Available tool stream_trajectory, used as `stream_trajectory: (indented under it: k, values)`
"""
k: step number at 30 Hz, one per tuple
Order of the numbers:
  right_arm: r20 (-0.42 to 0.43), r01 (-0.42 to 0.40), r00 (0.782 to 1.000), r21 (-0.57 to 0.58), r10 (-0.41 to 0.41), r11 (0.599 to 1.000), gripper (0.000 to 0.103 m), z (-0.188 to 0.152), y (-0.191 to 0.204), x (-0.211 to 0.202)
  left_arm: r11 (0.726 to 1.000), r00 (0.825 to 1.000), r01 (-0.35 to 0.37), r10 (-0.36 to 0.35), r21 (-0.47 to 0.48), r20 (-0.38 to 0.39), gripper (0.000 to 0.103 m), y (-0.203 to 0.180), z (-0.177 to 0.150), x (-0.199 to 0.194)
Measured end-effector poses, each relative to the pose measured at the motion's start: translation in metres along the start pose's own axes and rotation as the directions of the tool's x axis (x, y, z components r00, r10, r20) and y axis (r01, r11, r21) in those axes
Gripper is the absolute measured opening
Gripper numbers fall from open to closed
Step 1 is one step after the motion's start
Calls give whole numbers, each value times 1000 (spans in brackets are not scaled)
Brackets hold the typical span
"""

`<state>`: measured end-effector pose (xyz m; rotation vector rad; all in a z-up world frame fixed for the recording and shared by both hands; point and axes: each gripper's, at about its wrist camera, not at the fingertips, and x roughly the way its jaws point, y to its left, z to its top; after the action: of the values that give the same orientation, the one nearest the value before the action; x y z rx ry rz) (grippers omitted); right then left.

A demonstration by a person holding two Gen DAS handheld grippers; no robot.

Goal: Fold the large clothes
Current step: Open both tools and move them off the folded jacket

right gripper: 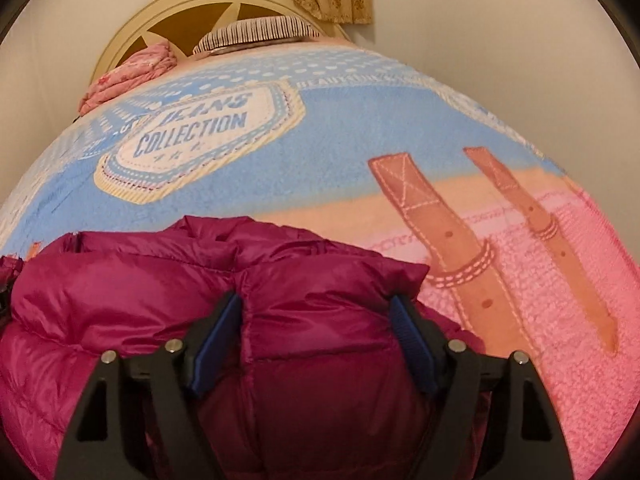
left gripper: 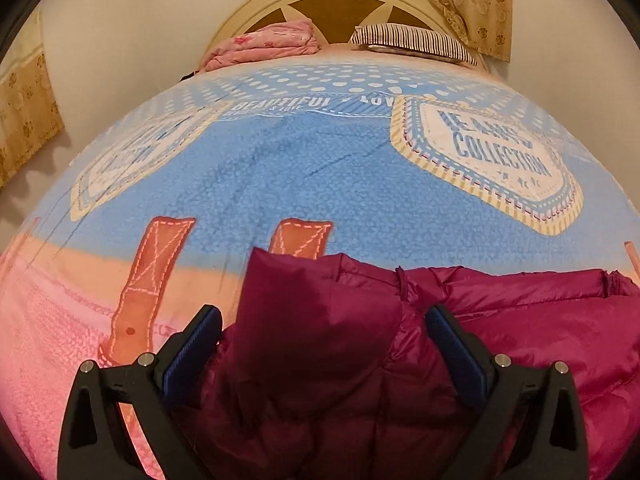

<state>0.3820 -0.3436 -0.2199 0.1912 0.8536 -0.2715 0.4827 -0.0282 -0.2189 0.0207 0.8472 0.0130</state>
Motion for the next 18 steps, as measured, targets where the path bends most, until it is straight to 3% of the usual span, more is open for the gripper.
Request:
stream_trajectory:
  k: [4,6,11,14,18]
  values:
    - [-25,4,1000,-10,-5,1000,81,1,2,0,1000,999,-4,4,5,-48,102,0,6,-3]
    - [-24,4,1000,-23,-5,1000,80,3,2,-13,1000,1000,17,-18,-25,-22,102,7,5,-33]
    - [127,-111,985,-52,117,992,83,-5,29,-92,996,995,78,-76,-34,67,102,22,-20,-102]
    - [163,-155,971,-129,176,979,87,-23,64,-116,996,997,74,-72,-50,25,102,26,-43,-101]
    - [121,-92,985,-239,123,967,87,-59,104,-103,998,999,34,-37,-60,-38,102,32,-70,-81]
